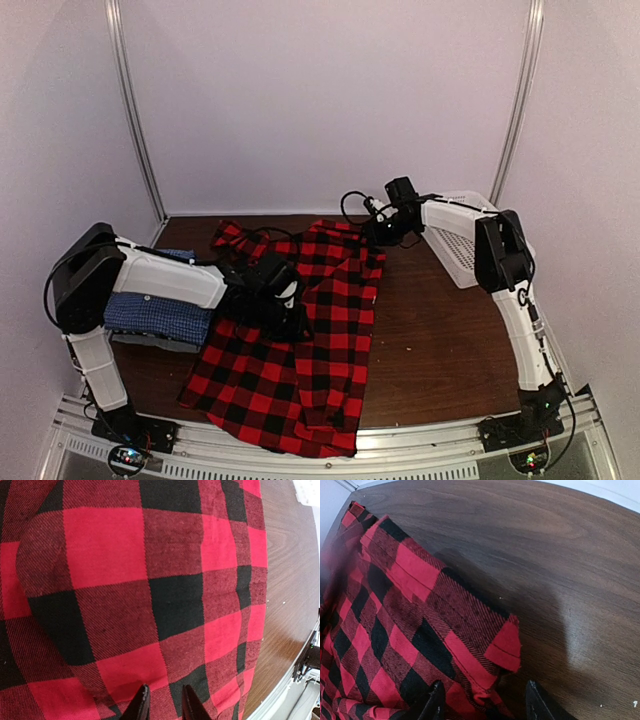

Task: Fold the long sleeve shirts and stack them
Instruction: Adjust the corner of the shirt at the center of the board.

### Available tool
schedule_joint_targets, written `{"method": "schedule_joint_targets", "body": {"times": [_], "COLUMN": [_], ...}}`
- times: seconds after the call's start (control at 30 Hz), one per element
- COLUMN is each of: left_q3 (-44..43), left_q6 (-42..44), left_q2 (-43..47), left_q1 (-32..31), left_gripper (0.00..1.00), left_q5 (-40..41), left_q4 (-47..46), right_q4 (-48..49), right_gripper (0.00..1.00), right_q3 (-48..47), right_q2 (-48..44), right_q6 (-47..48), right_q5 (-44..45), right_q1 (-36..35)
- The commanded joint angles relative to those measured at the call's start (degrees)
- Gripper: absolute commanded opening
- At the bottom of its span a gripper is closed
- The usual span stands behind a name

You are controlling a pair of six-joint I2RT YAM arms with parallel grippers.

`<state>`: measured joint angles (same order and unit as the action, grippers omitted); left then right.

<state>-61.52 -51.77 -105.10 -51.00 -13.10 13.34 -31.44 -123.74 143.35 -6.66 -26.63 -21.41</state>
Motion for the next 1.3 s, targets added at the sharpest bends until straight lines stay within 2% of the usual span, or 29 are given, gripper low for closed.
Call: {"method": "schedule_joint_targets", "body": {"times": [0.0, 0.3, 0.53, 0.6, 0.7, 0.73, 0.83, 0.9, 1.03, 1.17, 1.27], "left_q3": [-1.3, -1.0, -0.8, -0.8, -0.9, -0.9, -0.9, -0.9, -1.1, -1.2, -1.2], "left_q6": [0.4, 0.1, -0.1, -0.1, -0.1, -0.1, -0.2, -0.2, -0.3, -0.4, -0.3], "left_q2": [-0.9, -0.7, -0.7, -0.8, -0.9, -0.8, -1.1, -1.1, -1.3, -1.6, -1.5], "left_q1": [-0.3, -0.5, -0.5, -0.5, -0.5, -0.5, -0.5, -0.6, -0.7, -0.8, -0.8], "left_gripper": [0.23, 0.23, 0.23, 0.23, 0.23, 0.23, 0.23, 0.23, 0.23, 0.23, 0.23], "left_q5": [-0.7, -0.7, -0.7, -0.7, -0.8, -0.7, -0.6, -0.5, -0.4, -0.4, -0.2], "left_q4": [-1.8, -1.8, -1.9, -1.8, -1.8, -1.7, -1.9, -1.8, -1.9, -2.2, -2.6], "right_q4": [2.3, 8.0, 11.0, 11.3, 11.5, 11.5, 11.4, 10.8, 7.8, 3.7, 3.0], "right_gripper": [0.54, 0.44, 0.17, 0.12, 0.11, 0.12, 0.21, 0.36, 0.57, 0.58, 0.53], "right_q3": [-1.0, -1.4, -2.4, -3.2, -4.0, -4.3, -4.6, -4.8, -6.5, -7.8, -4.8], "right_q2": [1.9, 3.4, 3.6, 3.7, 3.8, 3.9, 4.1, 4.1, 4.0, 2.0, -1.6], "right_q6": [-1.2, -2.5, -3.4, -3.6, -3.7, -3.8, -3.8, -3.6, -2.9, -2.8, -3.2], "right_q5": [-1.4, -0.2, 2.8, 5.2, 8.9, 10.1, 13.2, 14.8, 17.9, 20.2, 19.7], "right_q1": [0.0, 0.0, 0.0, 0.0, 0.0, 0.0, 0.0, 0.0, -0.1, -0.3, -1.2]}}
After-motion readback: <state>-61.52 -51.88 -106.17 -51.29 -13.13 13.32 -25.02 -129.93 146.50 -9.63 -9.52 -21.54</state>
